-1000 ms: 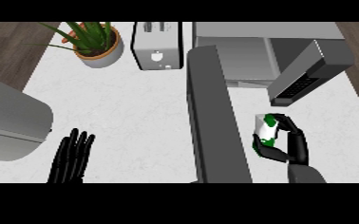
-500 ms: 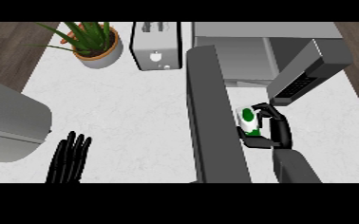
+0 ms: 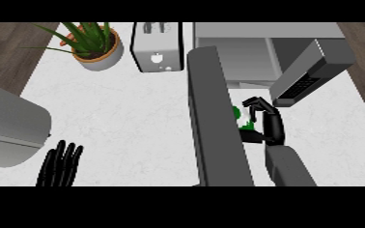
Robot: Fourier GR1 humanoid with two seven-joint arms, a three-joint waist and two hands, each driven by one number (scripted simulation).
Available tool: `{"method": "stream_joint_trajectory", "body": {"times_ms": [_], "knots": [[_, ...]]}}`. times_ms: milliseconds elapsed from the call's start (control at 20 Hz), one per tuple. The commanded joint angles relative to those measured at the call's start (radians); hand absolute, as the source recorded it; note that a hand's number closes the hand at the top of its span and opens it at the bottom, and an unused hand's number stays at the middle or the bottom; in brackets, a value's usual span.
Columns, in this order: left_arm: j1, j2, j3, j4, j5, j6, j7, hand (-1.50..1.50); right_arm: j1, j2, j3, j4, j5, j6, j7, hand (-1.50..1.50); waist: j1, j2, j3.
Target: Pick up the milk, place it into the microwave and close the microwave
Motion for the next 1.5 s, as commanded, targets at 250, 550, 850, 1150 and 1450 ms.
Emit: {"method": "stream_joint_trajectory", "body": {"times_ms": [250, 550, 850, 1150, 1450], "knots": [[0.028, 0.025, 0.052, -0.027, 0.024, -0.053, 0.022, -1.5, -0.107, -0.042, -0.008, -0.067, 0.02, -0.111, 0.189, 1.5, 0.004, 0.001, 0.0], [-0.086, -0.037, 0.053, 0.06, 0.019, -0.031, 0.06, -1.5, -0.261, -0.054, -0.019, 0.089, 0.055, -0.179, 0.25, 1.5, 0.008, 0.005, 0.0], [-0.076, -0.008, 0.081, 0.088, 0.024, -0.088, 0.009, -1.5, -0.408, -0.102, -0.013, 0.285, 0.14, -0.291, 0.298, 1.5, 0.029, 0.013, 0.001], [-0.103, 0.004, 0.099, 0.071, 0.044, -0.098, 0.056, -1.5, -0.489, -0.146, -0.038, 0.414, 0.166, -0.378, 0.28, 1.5, 0.048, 0.023, 0.002], [-0.096, 0.036, 0.113, 0.067, 0.013, -0.091, 0.072, -1.5, -0.584, -0.19, -0.007, 0.484, 0.232, -0.519, 0.376, 1.5, 0.085, 0.034, 0.003]]}}
